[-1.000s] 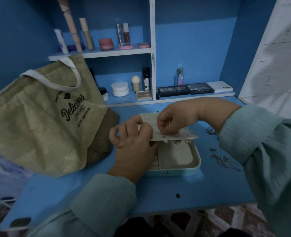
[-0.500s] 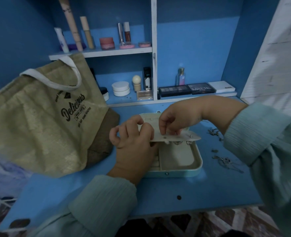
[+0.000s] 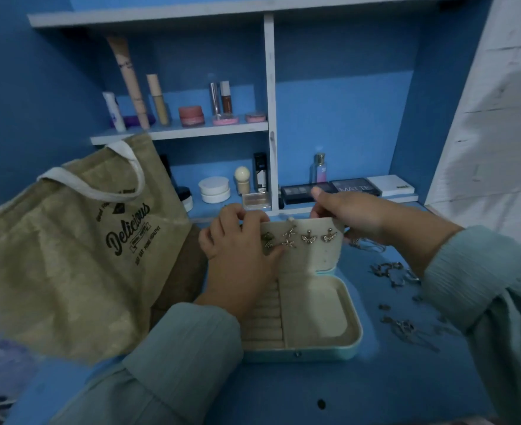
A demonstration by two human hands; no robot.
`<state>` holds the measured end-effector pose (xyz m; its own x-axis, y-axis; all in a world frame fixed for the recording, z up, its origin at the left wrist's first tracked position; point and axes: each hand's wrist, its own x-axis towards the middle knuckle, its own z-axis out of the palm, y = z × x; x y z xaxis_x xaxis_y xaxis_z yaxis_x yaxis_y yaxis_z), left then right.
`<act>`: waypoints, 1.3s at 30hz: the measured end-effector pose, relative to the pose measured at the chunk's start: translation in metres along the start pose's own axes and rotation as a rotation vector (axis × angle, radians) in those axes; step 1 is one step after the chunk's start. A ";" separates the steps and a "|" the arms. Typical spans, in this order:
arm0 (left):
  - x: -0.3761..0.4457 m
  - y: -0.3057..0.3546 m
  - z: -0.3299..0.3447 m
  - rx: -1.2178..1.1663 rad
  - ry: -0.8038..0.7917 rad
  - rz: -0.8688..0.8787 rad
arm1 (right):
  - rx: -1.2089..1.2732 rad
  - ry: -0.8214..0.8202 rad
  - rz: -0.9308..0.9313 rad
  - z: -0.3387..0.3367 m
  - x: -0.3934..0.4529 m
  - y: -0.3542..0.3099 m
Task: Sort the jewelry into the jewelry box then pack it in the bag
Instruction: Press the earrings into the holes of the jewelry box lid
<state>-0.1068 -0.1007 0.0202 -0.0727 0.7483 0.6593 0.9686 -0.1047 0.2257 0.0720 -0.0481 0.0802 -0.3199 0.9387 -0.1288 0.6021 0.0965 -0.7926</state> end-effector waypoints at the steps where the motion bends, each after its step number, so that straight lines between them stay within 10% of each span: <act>1: 0.004 0.000 0.001 -0.026 -0.079 -0.024 | 0.092 0.026 0.023 -0.001 0.002 0.004; 14: 0.039 -0.022 0.027 -0.177 -0.425 -0.085 | 0.505 0.155 0.168 0.007 0.031 0.032; 24: 0.039 -0.035 0.040 -0.681 -0.643 -0.398 | 0.334 0.206 0.235 0.021 0.047 0.046; 39: 0.035 -0.033 0.045 -0.646 -0.698 -0.427 | -0.004 0.169 0.179 0.021 0.033 0.045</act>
<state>-0.1309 -0.0420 0.0032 -0.0262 0.9964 -0.0802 0.5681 0.0809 0.8190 0.0730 -0.0197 0.0281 -0.0812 0.9829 -0.1654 0.6413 -0.0755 -0.7636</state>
